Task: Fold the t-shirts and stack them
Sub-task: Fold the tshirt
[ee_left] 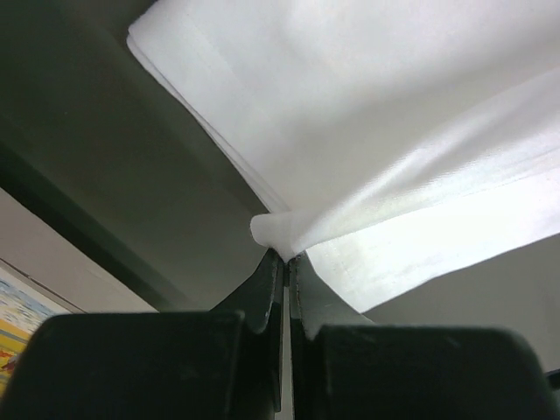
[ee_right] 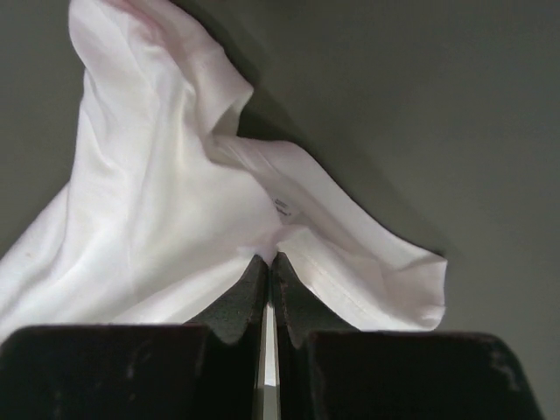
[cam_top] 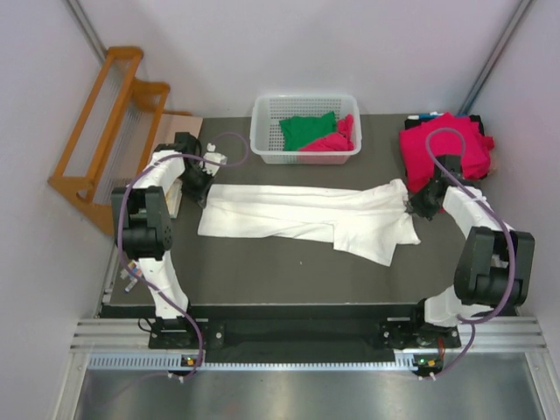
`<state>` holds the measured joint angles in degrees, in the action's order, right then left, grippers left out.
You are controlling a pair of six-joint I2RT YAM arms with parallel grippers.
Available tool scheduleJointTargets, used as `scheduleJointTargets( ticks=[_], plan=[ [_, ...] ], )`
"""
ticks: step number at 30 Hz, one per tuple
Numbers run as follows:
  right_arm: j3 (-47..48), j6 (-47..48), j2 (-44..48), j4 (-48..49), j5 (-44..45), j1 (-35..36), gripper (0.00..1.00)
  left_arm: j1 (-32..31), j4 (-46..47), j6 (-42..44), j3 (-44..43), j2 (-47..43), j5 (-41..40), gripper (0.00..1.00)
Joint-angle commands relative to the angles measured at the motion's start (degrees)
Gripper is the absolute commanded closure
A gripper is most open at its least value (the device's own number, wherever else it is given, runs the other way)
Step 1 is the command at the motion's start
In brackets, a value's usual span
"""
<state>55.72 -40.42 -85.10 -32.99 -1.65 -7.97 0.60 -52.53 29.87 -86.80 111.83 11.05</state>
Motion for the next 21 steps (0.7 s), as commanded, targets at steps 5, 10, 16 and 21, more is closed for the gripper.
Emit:
scheduleJointTargets(
  ticks=[5,10,16,21],
  plan=[
    [8.70,-2.47,-9.55,6.18,-1.42,-1.53,1.00,-0.34,3.40,-0.51,-0.03,0.14,-1.47,1.00],
    [7.91,-2.64,-13.24,7.50,-2.13,-1.53,1.00,-0.42,4.80,-0.78,1.28,0.41,-2.69,1.00],
    [7.11,-1.15,-13.87,7.86,-1.25,-1.53,0.90,-0.86,7.00,-1.39,3.57,0.14,-4.80,0.69],
    [9.92,0.96,-12.55,5.49,1.29,-1.17,0.67,-2.53,7.97,-1.83,4.89,-0.56,-5.60,0.43]
  ],
)
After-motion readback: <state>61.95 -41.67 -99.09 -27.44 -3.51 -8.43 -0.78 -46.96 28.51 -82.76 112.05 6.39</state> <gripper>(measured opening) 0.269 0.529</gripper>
